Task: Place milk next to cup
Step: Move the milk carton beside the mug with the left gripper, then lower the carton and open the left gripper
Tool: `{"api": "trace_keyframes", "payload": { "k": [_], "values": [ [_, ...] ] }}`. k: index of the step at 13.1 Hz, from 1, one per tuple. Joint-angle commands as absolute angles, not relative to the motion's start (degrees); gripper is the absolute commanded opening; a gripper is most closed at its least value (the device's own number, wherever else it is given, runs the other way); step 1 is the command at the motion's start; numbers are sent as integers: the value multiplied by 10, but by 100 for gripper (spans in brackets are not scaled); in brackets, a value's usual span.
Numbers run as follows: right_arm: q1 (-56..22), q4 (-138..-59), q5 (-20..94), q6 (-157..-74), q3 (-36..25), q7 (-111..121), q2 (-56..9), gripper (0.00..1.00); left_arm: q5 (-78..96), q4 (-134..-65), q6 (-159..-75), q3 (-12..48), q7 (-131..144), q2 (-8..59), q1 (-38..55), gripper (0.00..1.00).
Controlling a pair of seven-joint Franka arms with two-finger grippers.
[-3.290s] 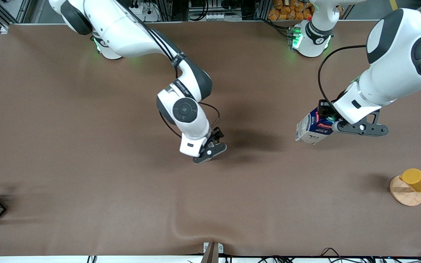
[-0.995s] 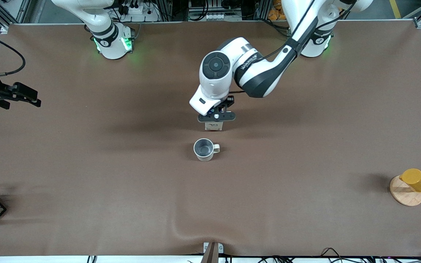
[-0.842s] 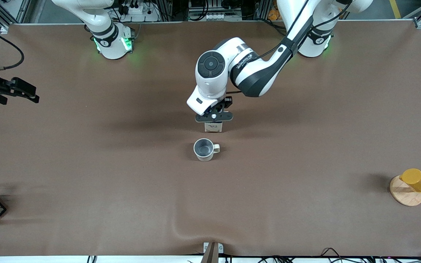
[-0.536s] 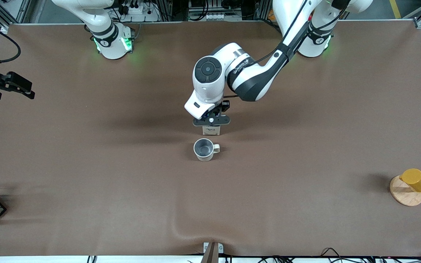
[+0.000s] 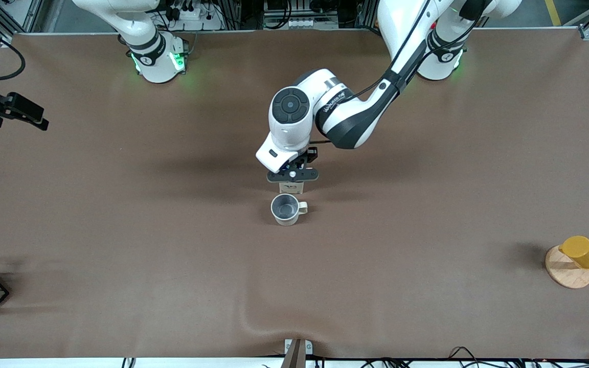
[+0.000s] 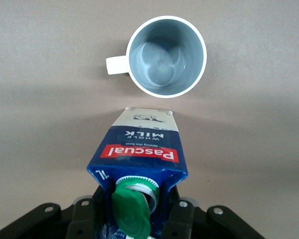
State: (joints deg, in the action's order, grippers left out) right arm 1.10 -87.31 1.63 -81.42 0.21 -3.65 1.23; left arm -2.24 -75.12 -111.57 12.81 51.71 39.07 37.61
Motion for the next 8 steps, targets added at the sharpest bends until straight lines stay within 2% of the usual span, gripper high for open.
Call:
{"api": "trace_keyframes", "payload": {
  "k": [1,5,8],
  "values": [
    [23,-845,37,-788,13,-45,11,100,-36,-739,-1117,123,512,403,382,100],
    [32,-830,25,-789,9,-37,9,100,-35,-738,-1108,125,514,377,363,100],
    [29,-832,-3,-788,10,-42,4,100,-32,-737,-1061,129,512,318,312,100]
  ]
}}
